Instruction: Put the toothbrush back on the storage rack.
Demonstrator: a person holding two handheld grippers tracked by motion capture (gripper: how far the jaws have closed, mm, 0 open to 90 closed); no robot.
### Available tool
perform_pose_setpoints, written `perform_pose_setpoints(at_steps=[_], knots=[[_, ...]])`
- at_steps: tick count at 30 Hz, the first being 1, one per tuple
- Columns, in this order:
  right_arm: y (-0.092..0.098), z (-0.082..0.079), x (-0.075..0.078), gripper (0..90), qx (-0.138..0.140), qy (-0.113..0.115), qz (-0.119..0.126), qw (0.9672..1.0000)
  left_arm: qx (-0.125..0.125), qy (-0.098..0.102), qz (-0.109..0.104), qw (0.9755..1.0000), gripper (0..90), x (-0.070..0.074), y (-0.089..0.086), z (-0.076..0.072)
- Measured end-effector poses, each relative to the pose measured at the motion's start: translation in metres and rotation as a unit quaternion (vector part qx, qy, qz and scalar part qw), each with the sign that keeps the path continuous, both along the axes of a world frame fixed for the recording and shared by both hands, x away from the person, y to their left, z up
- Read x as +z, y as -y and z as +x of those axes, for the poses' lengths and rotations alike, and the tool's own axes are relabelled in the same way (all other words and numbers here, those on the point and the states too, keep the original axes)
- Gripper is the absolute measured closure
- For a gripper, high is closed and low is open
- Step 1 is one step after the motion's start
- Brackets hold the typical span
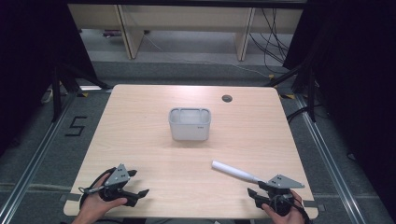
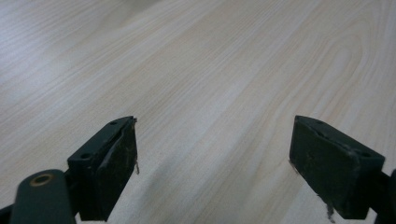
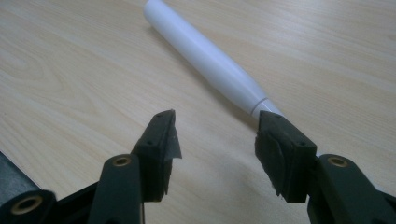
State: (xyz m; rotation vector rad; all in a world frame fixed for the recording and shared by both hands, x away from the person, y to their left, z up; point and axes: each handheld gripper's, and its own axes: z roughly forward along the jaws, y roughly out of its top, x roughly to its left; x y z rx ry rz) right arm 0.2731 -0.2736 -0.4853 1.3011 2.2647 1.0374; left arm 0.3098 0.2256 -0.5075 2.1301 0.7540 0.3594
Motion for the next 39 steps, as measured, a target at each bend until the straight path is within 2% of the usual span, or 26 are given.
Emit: perform_pose_setpoints(at_steps=[3,4,6,8,10,11,12,14,15,16,18,19,20,22,24,25,26,27,28,29,32,34,35,37,38,39], knots=[[0.0,0.001,-0.001,48.2,0.004,0.003,-0.001,1.0,-0.002,0.001,0.003,1.0,14.9,0.001,0.0,0.0],[-0.001,-0.001,0.0,48.2,-0.005,-0.01,0.006,0.9999,-0.003,0.002,0.005,1.0,14.9,0.001,-0.001,0.0],[-0.002,0.0,-0.001,48.2,-0.004,-0.01,0.011,0.9999,-0.001,-0.001,-0.001,1.0,14.9,0.0,0.0,0.0],[0.0,0.001,-0.001,48.2,-0.001,-0.002,-0.002,1.0,-0.002,0.0,-0.002,1.0,14.9,0.0,0.0,0.0],[0.001,0.002,-0.001,48.2,0.004,0.001,-0.001,1.0,-0.004,0.0,0.0,1.0,14.9,0.0,0.0,0.0],[0.001,0.003,-0.002,48.2,0.007,0.002,-0.001,1.0,-0.002,-0.001,0.001,1.0,14.9,0.0,0.0,0.0],[0.0,0.002,-0.001,48.6,-0.001,-0.008,0.0,1.0,-0.002,-0.001,0.001,1.0,14.9,0.0,0.0,0.0],[0.001,0.004,-0.004,51.2,0.01,-0.002,0.001,0.9999,-0.003,0.002,0.004,1.0,14.9,0.001,0.0,0.0],[0.001,0.005,-0.004,51.7,0.015,0.004,-0.004,0.9999,0.001,0.0,-0.008,1.0,15.0,0.0,0.001,-0.001],[0.0,0.004,-0.003,53.4,0.011,0.0,-0.007,0.9999,-0.003,-0.001,0.001,1.0,14.9,0.0,0.0,0.0],[0.0,0.006,-0.004,59.0,0.016,-0.005,-0.005,0.9998,-0.001,0.0,0.0,1.0,14.9,0.0,0.0,0.0],[-0.002,0.004,-0.003,63.5,0.004,-0.018,0.0,0.9998,-0.001,-0.001,-0.008,1.0,14.9,0.0,0.001,-0.001],[-0.001,0.005,-0.003,67.6,0.007,-0.007,-0.003,0.9999,-0.001,-0.001,-0.012,0.9999,14.9,-0.001,0.002,-0.001],[0.001,0.007,-0.003,73.3,0.014,0.001,-0.013,0.9998,-0.001,0.0,0.0,1.0,14.9,0.0,0.0,0.0],[0.0,0.008,-0.004,78.8,0.016,-0.01,-0.01,0.9998,-0.002,0.0,0.003,1.0,15.0,0.0,0.0,0.0],[0.0,0.009,-0.005,80.4,0.013,-0.009,-0.017,0.9997,-0.001,0.0,-0.009,1.0,14.9,0.0,0.002,-0.001],[0.001,0.01,-0.005,82.3,0.017,-0.009,-0.024,0.9995,-0.001,0.0,-0.011,0.9999,15.0,0.0,0.002,-0.001],[0.001,0.011,-0.007,83.6,0.02,-0.005,-0.031,0.9993,-0.001,-0.002,0.002,1.0,14.9,0.0,0.0,0.0],[0.002,0.012,-0.007,84.6,0.024,-0.018,-0.031,0.9991,-0.002,-0.001,0.004,1.0,14.9,0.0,0.0,0.0],[0.002,0.013,-0.008,85.3,0.025,-0.01,-0.037,0.9989,-0.001,-0.001,0.003,1.0,14.9,0.0,0.0,0.0],[0.004,0.014,-0.009,86.0,0.018,-0.005,-0.045,0.9988,-0.002,-0.002,-0.002,1.0,15.0,0.0,0.001,0.0],[0.005,0.015,-0.009,86.1,0.014,-0.007,-0.046,0.9988,-0.004,-0.004,-0.003,1.0,14.9,-0.001,0.001,0.0],[0.006,0.016,-0.009,86.1,0.013,-0.01,-0.052,0.9985,0.0,-0.005,-0.01,0.9999,14.9,-0.002,0.002,0.0],[0.007,0.018,-0.01,86.1,0.015,0.003,-0.066,0.9977,-0.001,-0.002,-0.002,1.0,14.9,0.0,0.001,0.0],[0.008,0.02,-0.011,86.0,0.018,0.0,-0.065,0.9977,-0.001,-0.001,0.0,1.0,14.9,0.0,0.001,0.0],[0.007,0.018,-0.01,86.0,-0.001,-0.014,-0.063,0.9979,-0.001,-0.006,-0.01,0.9999,14.9,-0.001,0.002,0.0]])
